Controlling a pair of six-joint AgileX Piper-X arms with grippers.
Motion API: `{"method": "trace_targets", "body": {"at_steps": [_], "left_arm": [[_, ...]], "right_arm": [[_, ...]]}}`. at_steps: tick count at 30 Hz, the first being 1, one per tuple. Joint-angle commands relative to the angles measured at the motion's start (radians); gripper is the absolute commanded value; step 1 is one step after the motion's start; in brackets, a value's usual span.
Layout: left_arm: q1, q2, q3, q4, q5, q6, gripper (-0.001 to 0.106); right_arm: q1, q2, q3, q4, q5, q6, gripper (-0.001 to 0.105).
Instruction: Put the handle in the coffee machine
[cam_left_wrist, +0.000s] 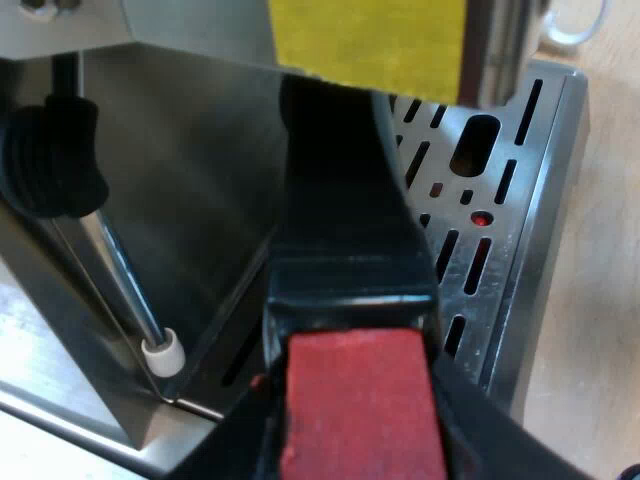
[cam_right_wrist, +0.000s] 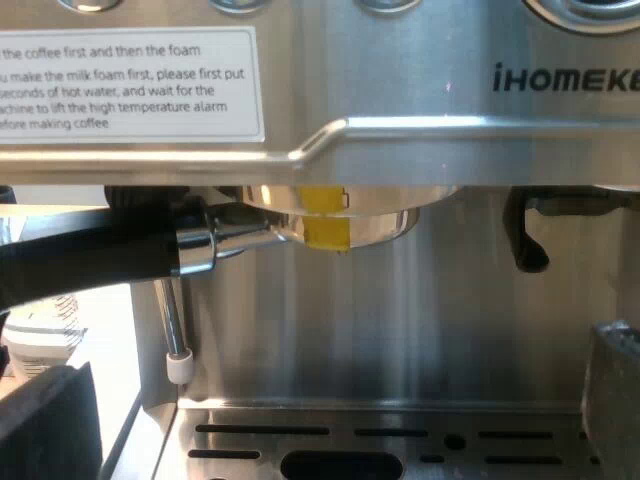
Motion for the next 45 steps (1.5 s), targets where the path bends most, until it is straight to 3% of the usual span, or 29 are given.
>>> {"method": "trace_targets", "body": {"at_steps": [1,9,19,27,39,41,42,43,44,45], "left_arm": [[-0.002,-0.034,-0.018,-0.059,0.193,-0.016,0.0],[-0.002,-0.034,-0.018,-0.059,0.227,-0.085,0.0],[-0.002,-0.034,-0.018,-0.059,0.223,-0.085,0.0],[-0.002,-0.034,-0.018,-0.058,0.221,-0.085,0.0],[-0.002,-0.034,-0.018,-0.043,0.22,-0.085,0.0],[-0.002,-0.034,-0.018,-0.043,0.22,-0.085,0.0],[-0.002,-0.034,-0.018,-0.043,0.22,-0.085,0.0],[-0.002,-0.034,-0.018,-0.043,0.216,-0.085,0.0],[-0.002,-0.034,-0.018,-0.043,0.211,-0.085,0.0],[-0.002,-0.034,-0.018,-0.043,0.197,-0.085,0.0]], "right_arm": [[-0.004,-0.003,-0.009,0.001,0.015,-0.01,0.103],[-0.004,-0.003,-0.009,0.003,0.013,-0.01,0.103],[-0.004,-0.003,-0.009,0.031,0.009,-0.01,0.103],[-0.01,-0.003,-0.009,0.031,-0.131,-0.009,0.103],[-0.125,-0.003,-0.009,0.031,-0.189,-0.004,0.103],[-0.136,-0.003,-0.009,0.031,-0.189,-0.004,0.099],[-0.144,-0.003,-0.009,0.031,-0.189,-0.004,0.093],[-0.149,-0.003,-0.009,0.031,-0.189,-0.004,0.079],[-0.15,-0.003,-0.009,0.031,-0.189,-0.004,0.077],[-0.154,-0.003,-0.009,0.031,-0.205,-0.004,0.065]]}}
